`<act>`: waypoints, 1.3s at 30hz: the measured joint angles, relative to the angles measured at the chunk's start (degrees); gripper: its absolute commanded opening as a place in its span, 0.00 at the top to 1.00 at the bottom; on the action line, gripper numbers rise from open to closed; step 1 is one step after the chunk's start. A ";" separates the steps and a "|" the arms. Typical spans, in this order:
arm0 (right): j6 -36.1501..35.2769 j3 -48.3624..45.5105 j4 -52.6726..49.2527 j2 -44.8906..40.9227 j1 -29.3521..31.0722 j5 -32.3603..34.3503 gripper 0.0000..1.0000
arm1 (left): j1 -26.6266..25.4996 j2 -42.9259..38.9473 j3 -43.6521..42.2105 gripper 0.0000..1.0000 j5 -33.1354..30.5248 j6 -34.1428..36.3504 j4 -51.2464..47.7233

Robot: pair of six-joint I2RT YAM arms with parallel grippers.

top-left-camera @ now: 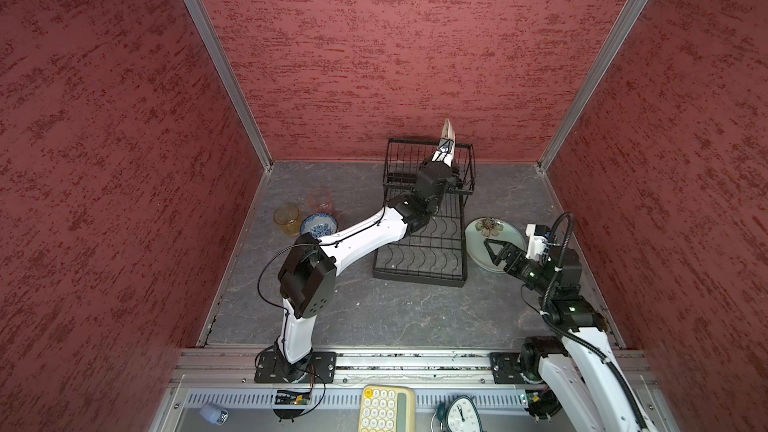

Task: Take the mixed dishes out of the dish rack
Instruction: 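Reach the left gripper up to the white flower plate in the upper rack, then close the left gripper on the rim of the white flower plate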

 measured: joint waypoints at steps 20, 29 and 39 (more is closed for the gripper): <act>1.11 -3.04 1.29 1.36 0.00 0.00 0.01 | -0.17 1.38 1.44 0.78 -0.22 2.54 0.61; 1.31 -3.89 2.38 2.10 0.00 0.00 0.01 | -0.37 1.25 0.52 0.88 1.11 2.56 1.46; 1.79 -4.28 3.39 2.56 0.00 0.00 0.01 | -0.28 0.52 -1.25 0.92 1.05 3.67 3.45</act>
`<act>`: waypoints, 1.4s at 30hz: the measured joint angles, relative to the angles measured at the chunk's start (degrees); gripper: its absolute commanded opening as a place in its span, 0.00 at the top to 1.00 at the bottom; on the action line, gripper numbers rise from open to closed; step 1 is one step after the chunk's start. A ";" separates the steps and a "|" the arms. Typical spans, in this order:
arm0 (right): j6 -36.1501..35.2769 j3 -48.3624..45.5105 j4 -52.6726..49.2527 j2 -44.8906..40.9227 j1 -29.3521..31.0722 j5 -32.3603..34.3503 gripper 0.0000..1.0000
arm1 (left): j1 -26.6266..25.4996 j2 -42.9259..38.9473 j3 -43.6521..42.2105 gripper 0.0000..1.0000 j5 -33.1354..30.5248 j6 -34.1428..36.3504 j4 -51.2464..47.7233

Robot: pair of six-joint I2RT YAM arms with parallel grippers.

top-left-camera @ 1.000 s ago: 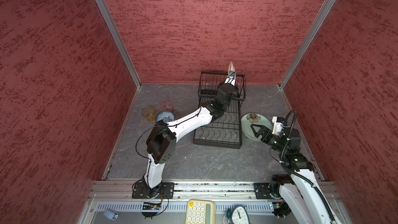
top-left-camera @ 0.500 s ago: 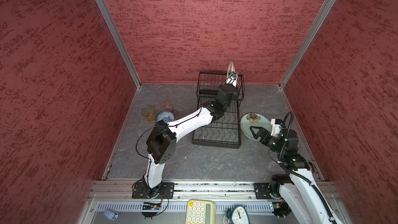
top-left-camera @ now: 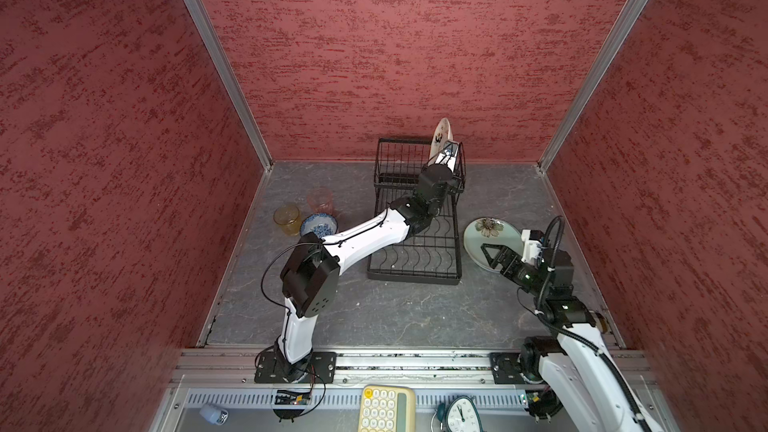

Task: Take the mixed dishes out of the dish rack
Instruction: 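Close the left gripper on the rim of the white flower plate, then lift the white flower plate out of the rack with the left gripper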

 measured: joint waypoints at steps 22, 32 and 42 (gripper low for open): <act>0.11 -0.35 0.61 1.55 0.02 0.00 0.01 | 0.72 -4.20 -5.31 1.00 0.52 4.79 5.60; 0.11 -0.35 1.07 2.45 0.02 0.00 0.01 | 0.31 -8.55 -8.92 1.00 0.59 8.46 10.80; -0.61 -0.22 0.20 3.80 0.04 1.29 0.01 | -7.76 -15.32 -15.69 1.00 -1.40 17.46 16.70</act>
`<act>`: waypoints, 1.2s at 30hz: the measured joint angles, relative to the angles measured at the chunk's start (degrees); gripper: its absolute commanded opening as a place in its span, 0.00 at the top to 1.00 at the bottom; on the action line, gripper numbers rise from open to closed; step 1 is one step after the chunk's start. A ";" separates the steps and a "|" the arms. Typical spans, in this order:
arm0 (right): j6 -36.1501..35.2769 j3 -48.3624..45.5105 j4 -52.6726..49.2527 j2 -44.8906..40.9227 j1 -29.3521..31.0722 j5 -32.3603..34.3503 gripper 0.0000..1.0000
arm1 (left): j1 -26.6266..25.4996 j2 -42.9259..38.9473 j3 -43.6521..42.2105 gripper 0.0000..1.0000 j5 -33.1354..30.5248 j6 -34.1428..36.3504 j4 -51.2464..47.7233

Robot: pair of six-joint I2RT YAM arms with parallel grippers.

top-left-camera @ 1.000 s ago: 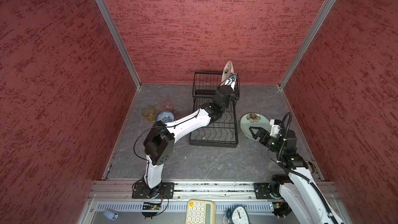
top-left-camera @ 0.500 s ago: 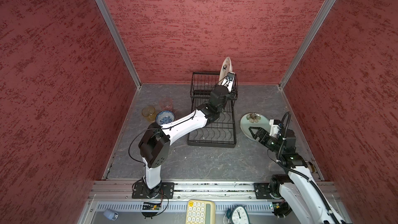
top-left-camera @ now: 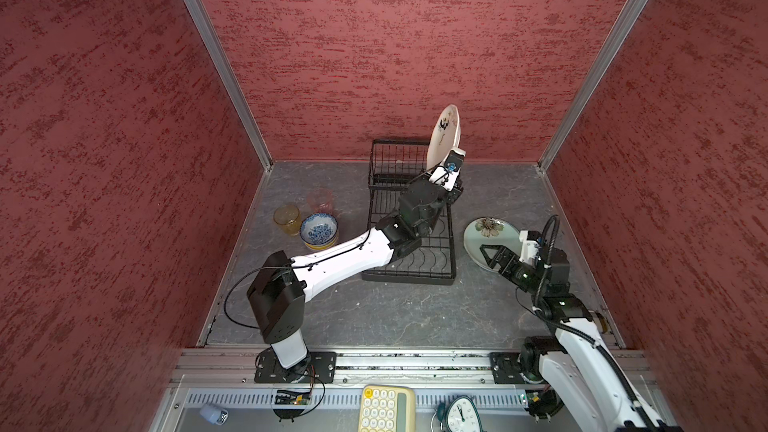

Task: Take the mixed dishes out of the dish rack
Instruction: 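Lift the white flower plate out of the rack with the left gripper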

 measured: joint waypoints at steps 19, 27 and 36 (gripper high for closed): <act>0.98 4.20 -3.67 -0.28 6.23 1.09 0.01 | -12.98 -13.97 -22.71 1.00 -7.69 11.85 4.85; 4.42 6.16 -3.50 -0.28 13.55 2.67 0.01 | -15.96 -21.97 -30.03 1.00 -12.81 11.41 4.76; 10.10 6.82 -1.27 -0.74 22.21 5.57 0.01 | -18.64 -27.89 -36.28 1.00 -16.28 9.38 -0.13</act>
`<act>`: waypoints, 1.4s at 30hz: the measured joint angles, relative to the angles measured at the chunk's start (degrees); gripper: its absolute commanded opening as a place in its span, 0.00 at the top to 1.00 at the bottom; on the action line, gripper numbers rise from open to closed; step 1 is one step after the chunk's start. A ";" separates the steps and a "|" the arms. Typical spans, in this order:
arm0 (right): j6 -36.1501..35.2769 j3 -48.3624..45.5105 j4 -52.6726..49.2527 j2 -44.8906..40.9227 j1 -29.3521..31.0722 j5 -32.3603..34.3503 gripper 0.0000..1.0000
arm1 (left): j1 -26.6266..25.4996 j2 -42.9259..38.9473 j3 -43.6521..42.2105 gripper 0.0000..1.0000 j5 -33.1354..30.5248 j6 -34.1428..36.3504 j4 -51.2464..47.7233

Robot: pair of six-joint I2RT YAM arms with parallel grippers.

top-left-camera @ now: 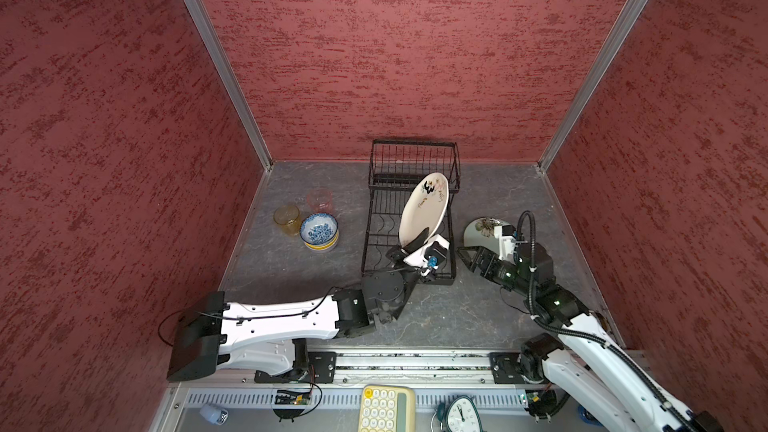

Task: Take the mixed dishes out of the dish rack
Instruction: 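Lift the white flower plate out of the rack with the left gripper, then hold the white plate low while the right gripper grasps its rim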

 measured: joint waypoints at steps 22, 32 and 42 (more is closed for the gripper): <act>8.13 4.50 7.28 3.67 1.09 -1.81 0.01 | 0.61 -0.98 -7.89 1.00 -0.98 -7.89 -9.29; 9.73 6.45 9.27 5.53 1.09 -3.10 0.01 | 0.98 4.02 -8.02 1.00 0.96 -7.54 -8.90; 9.20 9.22 6.51 8.59 1.09 -4.35 0.01 | 1.07 11.43 -7.72 1.00 2.40 -5.79 -5.57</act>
